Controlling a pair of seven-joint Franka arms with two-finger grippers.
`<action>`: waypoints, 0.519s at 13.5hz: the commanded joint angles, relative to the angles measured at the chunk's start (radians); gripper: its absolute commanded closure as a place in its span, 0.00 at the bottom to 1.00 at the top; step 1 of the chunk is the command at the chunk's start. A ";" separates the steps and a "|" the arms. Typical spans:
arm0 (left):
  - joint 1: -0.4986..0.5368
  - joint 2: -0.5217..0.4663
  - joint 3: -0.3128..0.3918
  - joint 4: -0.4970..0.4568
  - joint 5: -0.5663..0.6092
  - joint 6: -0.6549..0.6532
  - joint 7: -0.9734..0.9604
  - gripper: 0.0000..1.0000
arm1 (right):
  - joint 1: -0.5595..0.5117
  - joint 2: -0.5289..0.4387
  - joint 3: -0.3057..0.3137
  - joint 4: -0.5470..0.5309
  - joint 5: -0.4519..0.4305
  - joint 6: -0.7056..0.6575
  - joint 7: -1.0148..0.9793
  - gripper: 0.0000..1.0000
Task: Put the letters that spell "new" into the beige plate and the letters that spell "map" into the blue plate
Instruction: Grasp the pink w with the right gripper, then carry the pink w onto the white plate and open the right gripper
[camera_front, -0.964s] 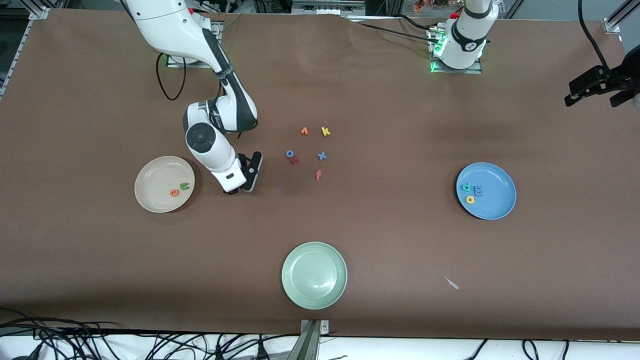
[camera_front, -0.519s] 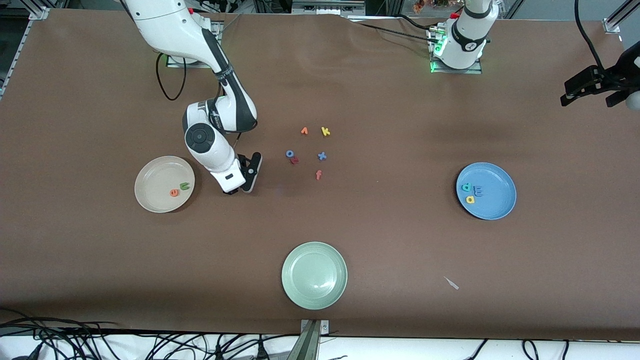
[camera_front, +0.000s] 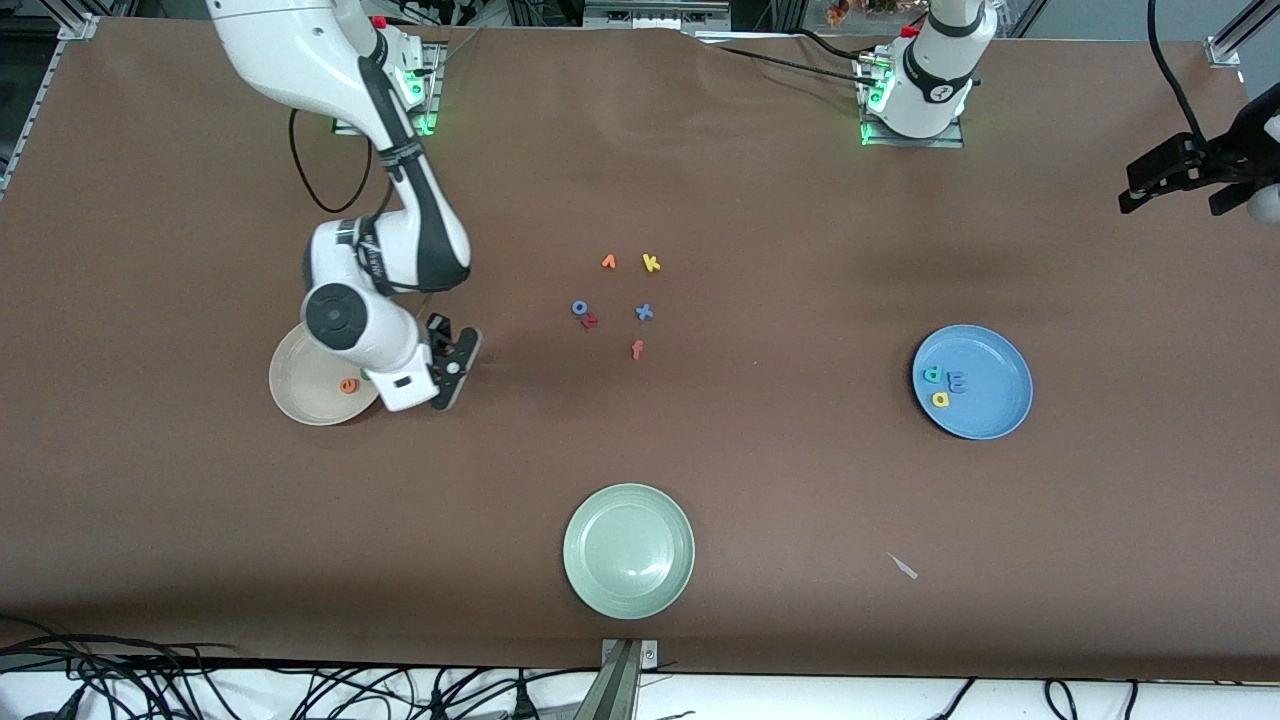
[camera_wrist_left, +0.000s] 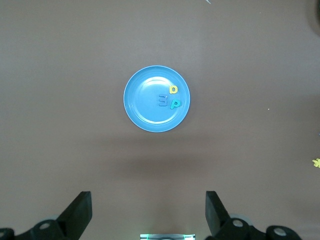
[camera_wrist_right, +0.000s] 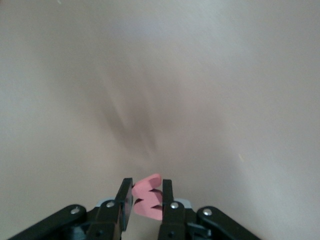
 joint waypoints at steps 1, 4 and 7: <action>0.006 0.014 -0.005 0.030 -0.019 -0.022 -0.004 0.00 | -0.014 -0.001 -0.058 0.016 0.015 -0.066 -0.017 1.00; 0.007 0.014 -0.005 0.028 -0.019 -0.022 -0.002 0.00 | -0.075 0.000 -0.069 0.016 0.012 -0.090 -0.003 1.00; 0.009 0.014 -0.005 0.028 -0.019 -0.022 -0.002 0.00 | -0.159 0.011 -0.074 0.016 0.006 -0.090 -0.012 0.99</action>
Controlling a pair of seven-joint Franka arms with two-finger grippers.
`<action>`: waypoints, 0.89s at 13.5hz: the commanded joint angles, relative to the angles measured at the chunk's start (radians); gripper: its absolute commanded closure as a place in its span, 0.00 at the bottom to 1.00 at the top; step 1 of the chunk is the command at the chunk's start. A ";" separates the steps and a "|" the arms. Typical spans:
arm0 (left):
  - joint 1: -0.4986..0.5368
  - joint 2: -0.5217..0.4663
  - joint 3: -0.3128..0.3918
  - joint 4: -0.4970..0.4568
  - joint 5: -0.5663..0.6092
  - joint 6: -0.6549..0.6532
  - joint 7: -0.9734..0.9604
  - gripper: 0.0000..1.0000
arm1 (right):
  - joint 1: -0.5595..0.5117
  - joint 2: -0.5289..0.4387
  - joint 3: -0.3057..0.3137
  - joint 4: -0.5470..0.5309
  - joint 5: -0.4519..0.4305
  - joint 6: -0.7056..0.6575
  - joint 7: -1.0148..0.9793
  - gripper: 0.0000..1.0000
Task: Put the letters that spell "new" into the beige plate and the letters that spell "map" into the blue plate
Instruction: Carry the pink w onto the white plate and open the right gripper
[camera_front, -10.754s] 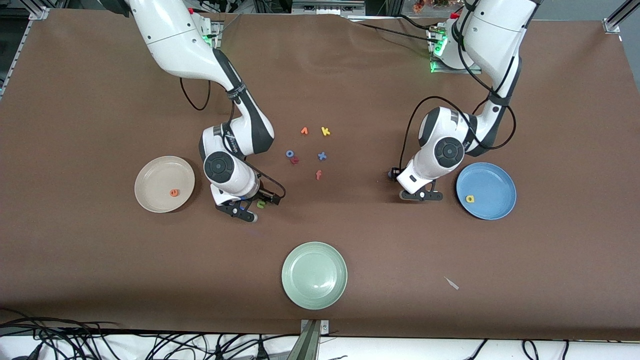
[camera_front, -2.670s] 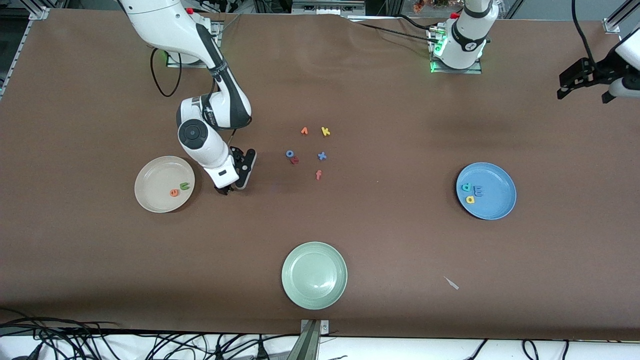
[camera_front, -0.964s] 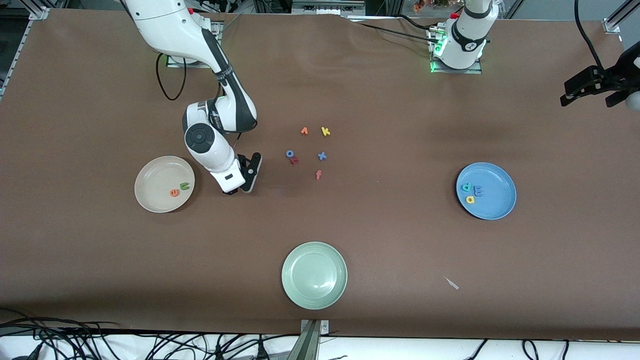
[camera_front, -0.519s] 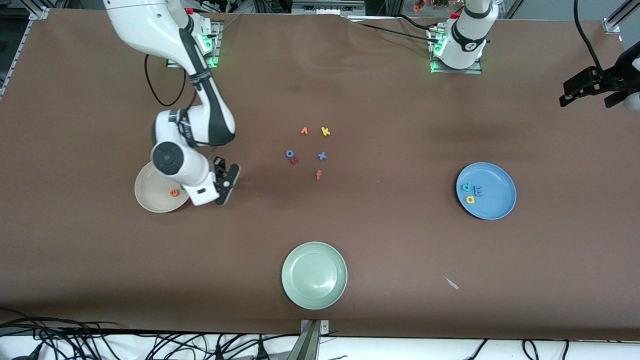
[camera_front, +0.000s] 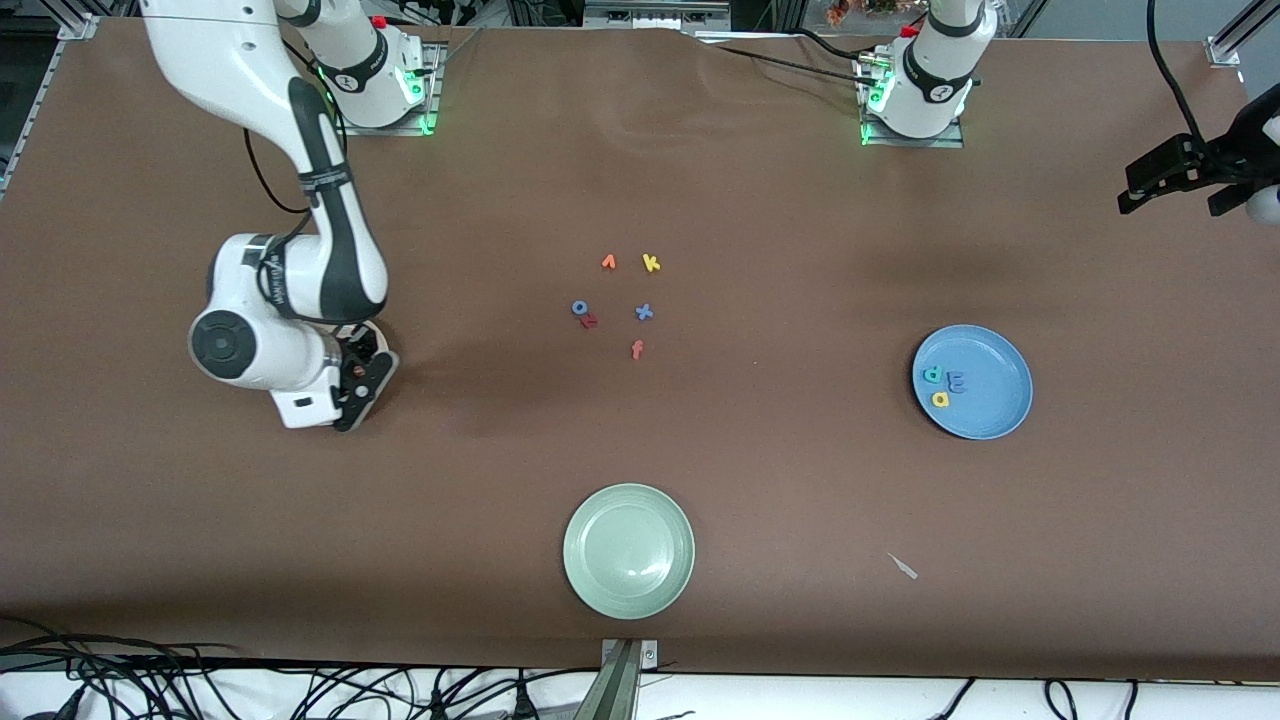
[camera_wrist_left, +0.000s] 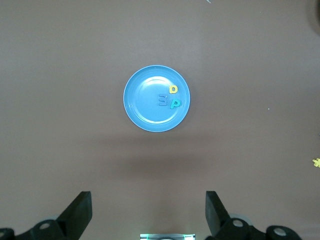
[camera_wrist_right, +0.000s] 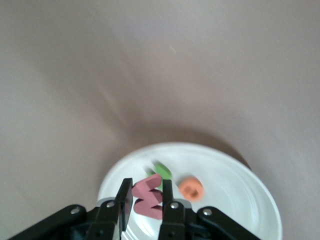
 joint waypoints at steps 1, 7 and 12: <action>0.010 0.012 -0.005 0.028 -0.019 -0.021 -0.002 0.00 | -0.046 0.010 0.004 0.007 0.007 -0.019 -0.008 0.84; 0.012 0.012 -0.003 0.028 -0.019 -0.032 -0.002 0.00 | -0.037 -0.005 0.006 0.046 0.014 -0.042 0.160 0.00; 0.012 0.012 -0.005 0.028 -0.019 -0.032 -0.002 0.00 | 0.032 -0.034 0.015 0.149 0.015 -0.252 0.594 0.00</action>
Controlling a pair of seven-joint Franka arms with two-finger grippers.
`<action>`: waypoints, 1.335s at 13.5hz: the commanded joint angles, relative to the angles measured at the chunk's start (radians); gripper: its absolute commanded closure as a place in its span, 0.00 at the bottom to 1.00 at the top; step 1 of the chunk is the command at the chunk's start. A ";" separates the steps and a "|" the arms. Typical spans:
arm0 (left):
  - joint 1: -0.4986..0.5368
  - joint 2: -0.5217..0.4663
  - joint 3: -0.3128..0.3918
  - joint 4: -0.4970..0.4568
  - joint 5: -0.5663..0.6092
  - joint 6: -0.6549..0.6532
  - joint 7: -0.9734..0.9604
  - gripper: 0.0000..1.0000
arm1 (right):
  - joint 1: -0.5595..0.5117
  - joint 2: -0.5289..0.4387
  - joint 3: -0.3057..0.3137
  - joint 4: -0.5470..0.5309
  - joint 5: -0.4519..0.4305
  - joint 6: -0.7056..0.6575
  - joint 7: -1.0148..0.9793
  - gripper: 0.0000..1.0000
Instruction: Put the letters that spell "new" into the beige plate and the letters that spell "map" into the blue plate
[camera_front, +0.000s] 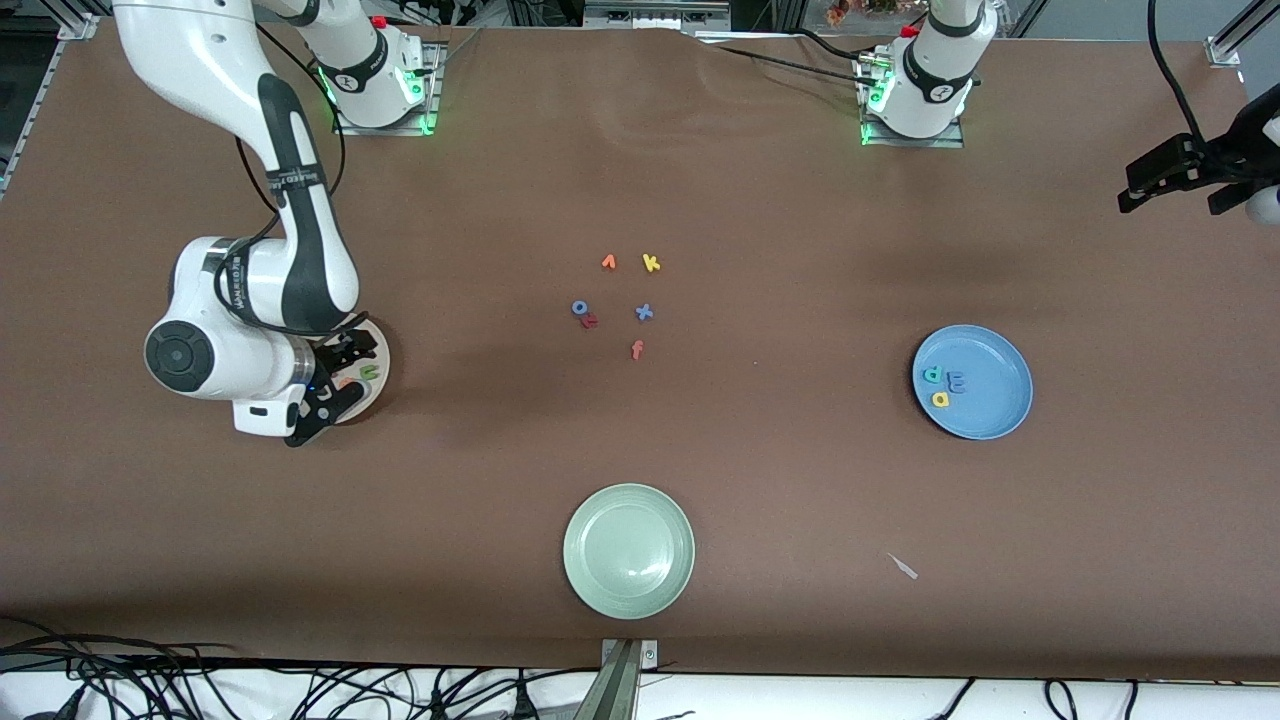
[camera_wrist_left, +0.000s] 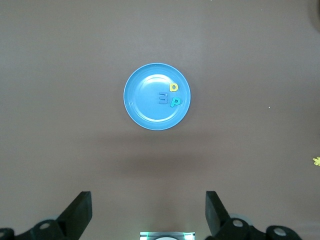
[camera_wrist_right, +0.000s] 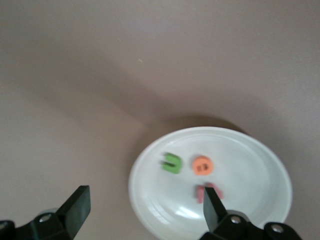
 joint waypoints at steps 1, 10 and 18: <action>0.010 0.011 -0.005 0.028 -0.019 -0.025 -0.002 0.00 | 0.046 -0.039 0.002 0.024 0.011 -0.088 0.254 0.00; 0.010 0.011 -0.003 0.028 -0.019 -0.025 -0.002 0.00 | 0.217 -0.094 -0.005 0.087 -0.104 -0.186 0.709 0.00; 0.010 0.011 -0.005 0.028 -0.019 -0.025 -0.002 0.00 | 0.021 -0.248 0.212 0.087 -0.213 -0.268 0.746 0.00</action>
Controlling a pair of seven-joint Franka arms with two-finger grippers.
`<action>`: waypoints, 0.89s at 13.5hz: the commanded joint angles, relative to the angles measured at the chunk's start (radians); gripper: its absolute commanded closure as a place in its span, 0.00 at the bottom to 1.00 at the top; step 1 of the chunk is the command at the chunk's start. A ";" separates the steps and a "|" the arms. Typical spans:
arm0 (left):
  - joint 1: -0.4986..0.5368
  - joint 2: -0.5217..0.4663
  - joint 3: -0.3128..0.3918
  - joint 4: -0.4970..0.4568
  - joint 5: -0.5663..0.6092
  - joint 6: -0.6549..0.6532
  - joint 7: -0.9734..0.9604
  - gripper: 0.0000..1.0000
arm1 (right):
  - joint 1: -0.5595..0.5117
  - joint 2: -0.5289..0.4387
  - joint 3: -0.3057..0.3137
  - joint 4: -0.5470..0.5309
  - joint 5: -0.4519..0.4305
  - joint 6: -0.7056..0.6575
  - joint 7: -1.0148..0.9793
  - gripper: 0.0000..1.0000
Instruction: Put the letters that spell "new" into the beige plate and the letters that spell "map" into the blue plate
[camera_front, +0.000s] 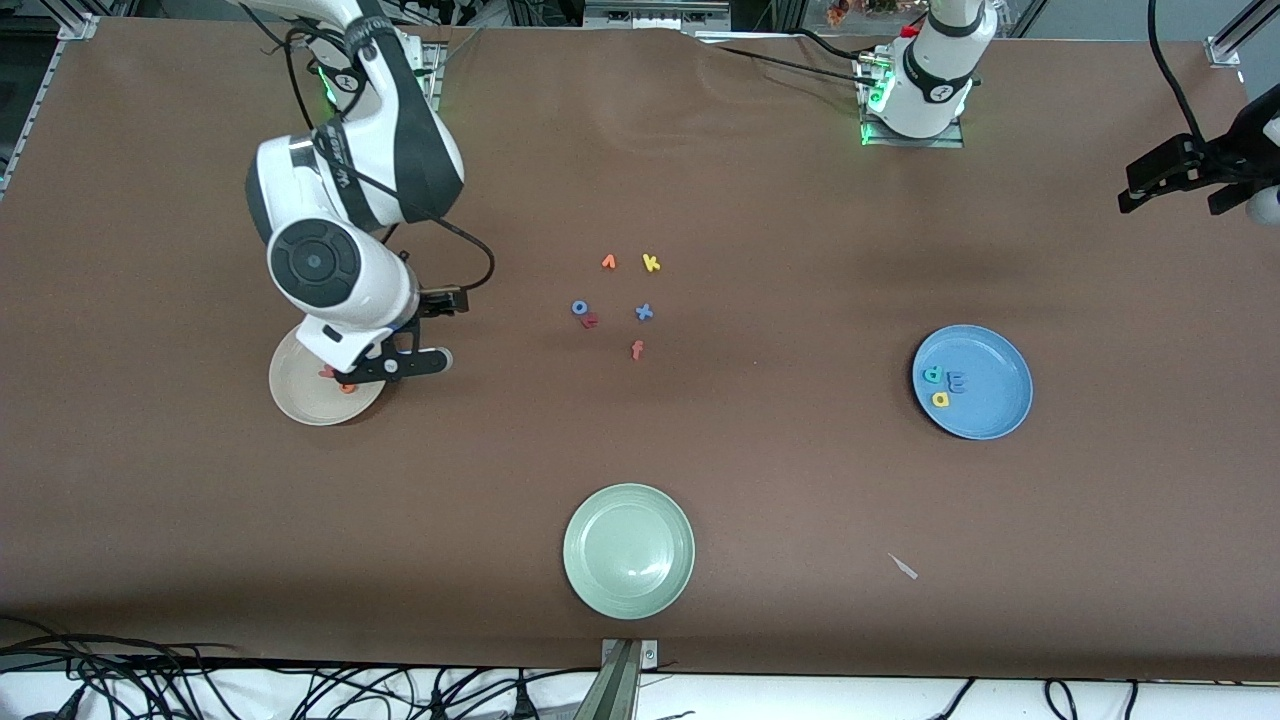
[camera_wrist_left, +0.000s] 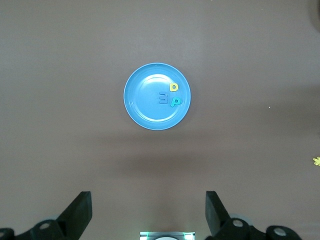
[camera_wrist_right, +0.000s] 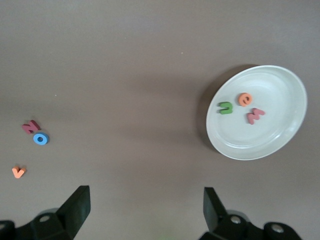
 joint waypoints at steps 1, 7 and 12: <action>0.009 0.011 -0.005 0.028 -0.019 -0.024 -0.002 0.00 | -0.143 -0.124 0.120 -0.080 -0.036 -0.001 0.006 0.00; 0.009 0.011 -0.005 0.028 -0.019 -0.024 -0.002 0.00 | -0.402 -0.328 0.249 -0.171 -0.044 -0.003 -0.060 0.00; 0.009 0.011 -0.005 0.028 -0.019 -0.026 -0.002 0.00 | -0.491 -0.382 0.246 -0.122 -0.078 -0.114 -0.121 0.00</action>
